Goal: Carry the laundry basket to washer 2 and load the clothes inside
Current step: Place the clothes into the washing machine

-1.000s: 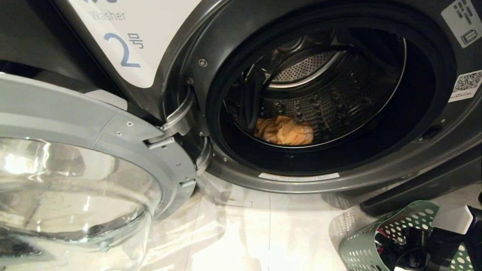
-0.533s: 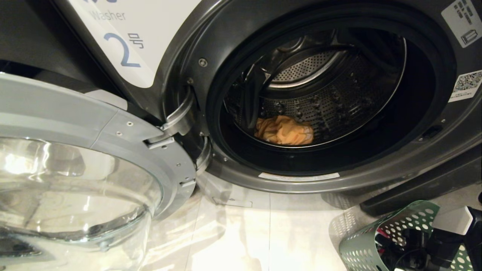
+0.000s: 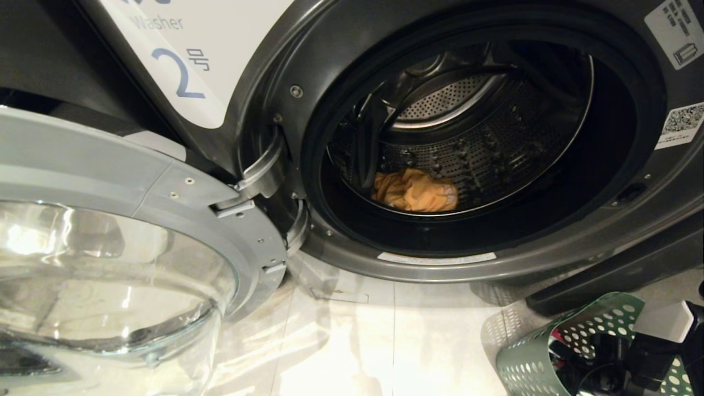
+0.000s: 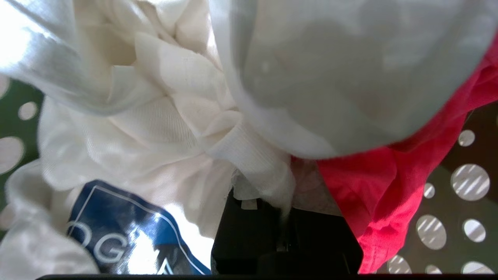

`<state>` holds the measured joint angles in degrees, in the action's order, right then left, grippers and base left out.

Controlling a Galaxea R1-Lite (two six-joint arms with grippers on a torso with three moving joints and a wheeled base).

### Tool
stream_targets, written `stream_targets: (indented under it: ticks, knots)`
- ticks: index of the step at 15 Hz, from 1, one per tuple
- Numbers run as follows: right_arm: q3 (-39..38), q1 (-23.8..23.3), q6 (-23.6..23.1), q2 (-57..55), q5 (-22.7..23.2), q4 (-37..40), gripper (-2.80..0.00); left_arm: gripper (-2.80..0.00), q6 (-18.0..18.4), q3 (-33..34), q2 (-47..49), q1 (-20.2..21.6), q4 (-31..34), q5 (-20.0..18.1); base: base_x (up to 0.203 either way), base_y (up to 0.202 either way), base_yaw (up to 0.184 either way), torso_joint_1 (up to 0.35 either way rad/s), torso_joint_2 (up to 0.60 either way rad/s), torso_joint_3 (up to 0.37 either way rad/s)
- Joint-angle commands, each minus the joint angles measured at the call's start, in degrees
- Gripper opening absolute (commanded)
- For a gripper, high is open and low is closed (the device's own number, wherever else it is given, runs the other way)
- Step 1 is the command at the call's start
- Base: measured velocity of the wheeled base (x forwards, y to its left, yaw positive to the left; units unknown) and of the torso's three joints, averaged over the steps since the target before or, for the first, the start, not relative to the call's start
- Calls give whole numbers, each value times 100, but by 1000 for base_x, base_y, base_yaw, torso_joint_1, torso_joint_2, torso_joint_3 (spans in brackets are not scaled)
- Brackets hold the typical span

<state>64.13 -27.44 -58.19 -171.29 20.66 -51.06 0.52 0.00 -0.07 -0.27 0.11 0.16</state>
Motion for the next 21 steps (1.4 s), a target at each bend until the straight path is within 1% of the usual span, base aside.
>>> stream_targets:
  ticks: [1, 3, 5, 9, 13, 15, 17, 21]
  knots:
    - [-51, -15, -35, 174, 16, 75, -280, -280, 0, 0, -1, 0, -2, 2, 0, 0, 0, 0, 0, 0]
    - [-144, -36, -41, 401, 17, 337, -280, -280, 0, 0, -1, 0, 7, 2, 0, 0, 0, 0, 0, 0]
    - [-492, -62, -55, 886, 18, 748, -280, -280, 0, 0, -1, 0, 6, 2, 0, 0, 0, 0, 0, 0]
    - [-1370, -260, -89, 2419, 21, 2365, -280, -280, 0, 0, -1, 0, 3, 2, 0, 0, 0, 0, 0, 0]
    - [-2353, -604, -91, 4115, 10, 3882, -280, -280, 0, 0, -1, 0, 5, 2, 0, 0, 0, 0, 0, 0]
    - [-2688, -859, -80, 5021, 5, 4663, -280, -280, 0, 0, -1, 0, 7, 2, 0, 0, 0, 0, 0, 0]
    - [-2962, -1230, -74, 5952, 5, 5348, -280, -280, 0, 0, -1, 0, -2, 2, 0, 0, 0, 0, 0, 0]
    - [-3526, -2056, -63, 7812, -38, 6217, -280, -280, 0, 0, -1, 0, -2, 2, 0, 0, 0, 0, 0, 0]
